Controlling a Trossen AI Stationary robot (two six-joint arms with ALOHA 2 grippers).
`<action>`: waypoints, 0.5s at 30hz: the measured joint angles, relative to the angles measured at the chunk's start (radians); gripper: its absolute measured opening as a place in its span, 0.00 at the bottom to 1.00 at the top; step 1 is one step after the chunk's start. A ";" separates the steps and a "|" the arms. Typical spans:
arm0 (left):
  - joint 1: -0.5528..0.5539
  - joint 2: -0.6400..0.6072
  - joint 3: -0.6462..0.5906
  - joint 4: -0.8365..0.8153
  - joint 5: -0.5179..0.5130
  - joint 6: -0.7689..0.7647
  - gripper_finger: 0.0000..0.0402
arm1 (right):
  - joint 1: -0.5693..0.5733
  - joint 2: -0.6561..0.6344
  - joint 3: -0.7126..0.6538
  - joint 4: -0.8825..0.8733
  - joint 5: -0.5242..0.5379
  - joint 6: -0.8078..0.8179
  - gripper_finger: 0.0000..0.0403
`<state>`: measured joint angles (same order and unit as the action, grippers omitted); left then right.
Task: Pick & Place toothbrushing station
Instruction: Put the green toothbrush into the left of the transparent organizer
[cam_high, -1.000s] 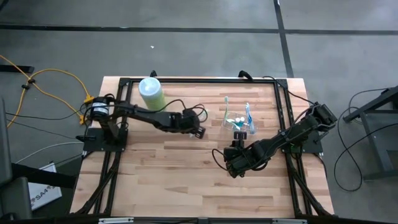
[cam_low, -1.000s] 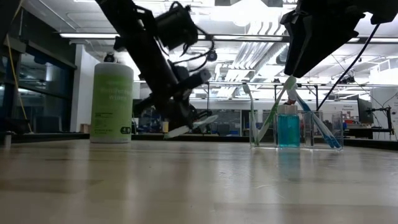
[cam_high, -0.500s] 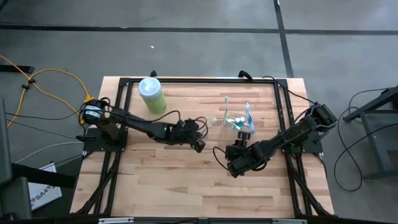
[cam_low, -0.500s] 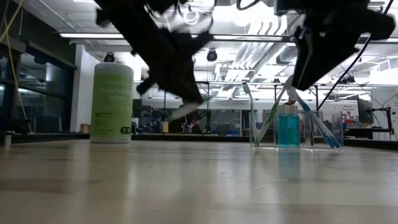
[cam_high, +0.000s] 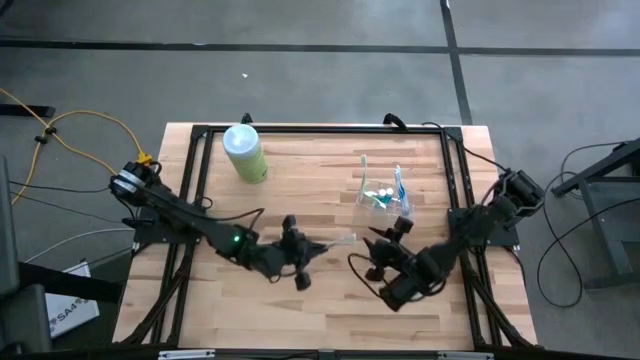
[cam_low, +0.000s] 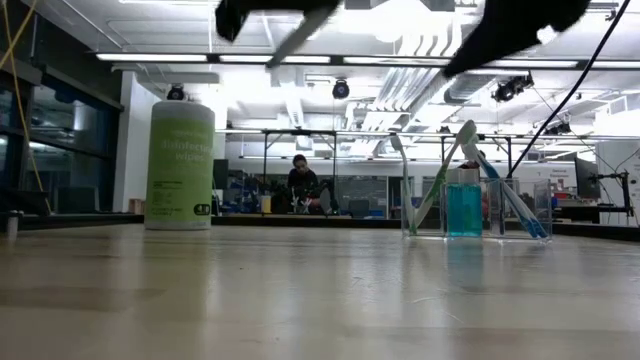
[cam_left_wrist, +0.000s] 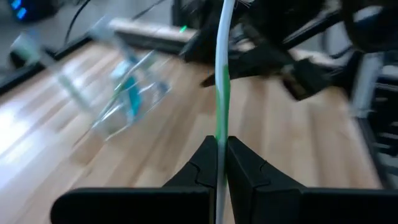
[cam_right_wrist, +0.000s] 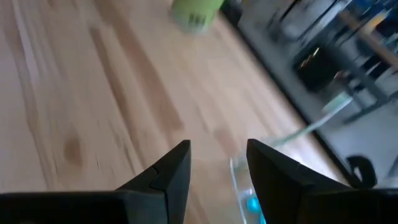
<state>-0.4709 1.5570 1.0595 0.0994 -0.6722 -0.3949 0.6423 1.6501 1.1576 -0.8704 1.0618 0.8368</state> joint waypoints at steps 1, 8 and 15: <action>-0.013 0.000 0.000 0.024 -0.001 0.026 0.01 | 0.015 0.000 0.000 0.011 0.039 0.012 0.37; -0.052 0.000 0.000 0.090 -0.088 0.133 0.01 | 0.108 0.000 0.000 0.066 0.245 0.094 0.37; -0.051 0.000 0.000 0.172 -0.050 0.193 0.01 | 0.175 0.000 0.000 0.179 0.363 0.080 0.37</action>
<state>-0.5224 1.5570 1.0595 0.2714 -0.7219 -0.2020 0.8169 1.6501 1.1580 -0.6915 1.4248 0.9168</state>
